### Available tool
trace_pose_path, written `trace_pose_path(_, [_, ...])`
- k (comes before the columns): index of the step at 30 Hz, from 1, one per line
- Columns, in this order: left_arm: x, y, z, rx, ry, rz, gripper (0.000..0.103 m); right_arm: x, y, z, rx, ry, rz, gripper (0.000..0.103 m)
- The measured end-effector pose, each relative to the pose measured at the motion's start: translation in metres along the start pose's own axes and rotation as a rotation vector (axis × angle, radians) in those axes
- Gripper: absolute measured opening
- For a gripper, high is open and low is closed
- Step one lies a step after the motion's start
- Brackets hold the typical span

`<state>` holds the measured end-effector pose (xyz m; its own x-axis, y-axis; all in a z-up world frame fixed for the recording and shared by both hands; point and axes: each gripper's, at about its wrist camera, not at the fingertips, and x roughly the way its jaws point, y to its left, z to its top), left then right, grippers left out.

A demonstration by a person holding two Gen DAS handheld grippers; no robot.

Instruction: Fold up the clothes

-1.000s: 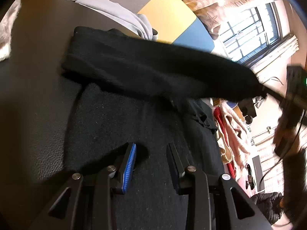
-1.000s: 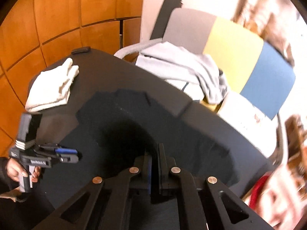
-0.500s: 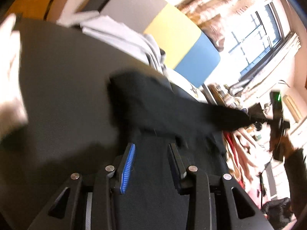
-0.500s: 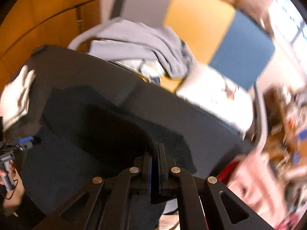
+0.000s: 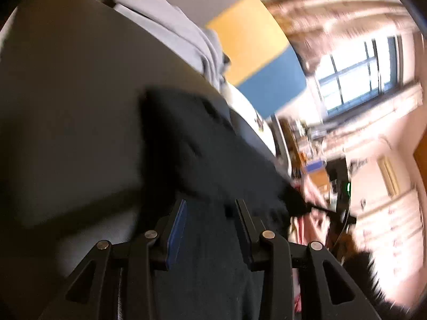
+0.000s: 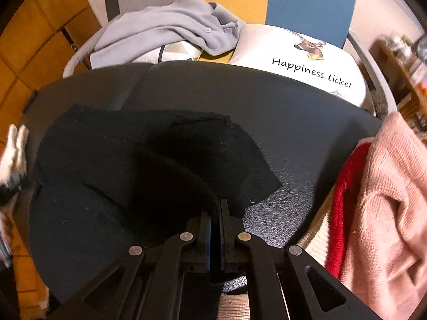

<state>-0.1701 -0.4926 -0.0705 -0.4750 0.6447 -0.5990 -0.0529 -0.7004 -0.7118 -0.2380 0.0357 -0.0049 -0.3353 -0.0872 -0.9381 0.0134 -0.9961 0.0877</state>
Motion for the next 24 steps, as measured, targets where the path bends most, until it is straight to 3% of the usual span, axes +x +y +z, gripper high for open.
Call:
trace_pose_path(2, [0.014,-0.007,-0.005,0.032,-0.001,0.047,0.036,0.002,0.001,-0.001,-0.007,0.0,0.006,0.005])
trace_pose_path(4, [0.025,-0.004,-0.004,-0.008,-0.026,0.034,0.038,0.004,0.006,-0.002,-0.023,0.002,0.011,0.005])
trace_pose_path(8, [0.022,0.016,0.003,-0.157,-0.185,-0.076,0.044,0.007,0.01,-0.006,-0.043,0.002,0.006,0.005])
trace_pose_path(10, [0.014,0.026,0.006,-0.207,-0.269,-0.088,0.046,0.005,0.007,-0.01,-0.039,0.0,-0.001,0.005])
trace_pose_path(12, [0.008,0.035,0.007,-0.223,-0.311,-0.026,0.045,0.003,0.003,-0.013,-0.031,-0.004,-0.006,0.005])
trace_pose_path(14, [0.004,0.04,0.004,-0.217,-0.331,0.061,0.037,0.003,-0.003,-0.015,-0.019,-0.015,-0.012,0.005])
trace_pose_path(15, [0.004,0.033,0.001,-0.172,-0.33,0.112,0.032,0.004,-0.005,-0.015,-0.011,-0.019,-0.014,0.005])
trace_pose_path(18, [0.001,0.005,-0.009,0.012,-0.335,0.256,0.032,0.013,-0.008,-0.021,-0.006,-0.009,-0.04,0.005])
trace_pose_path(21, [-0.002,0.006,-0.014,0.078,-0.28,0.309,0.035,0.015,-0.004,-0.025,-0.01,-0.029,-0.05,0.005])
trace_pose_path(24, [-0.011,0.021,-0.011,0.02,-0.263,0.333,0.033,0.013,-0.004,-0.026,0.01,-0.052,-0.005,0.005])
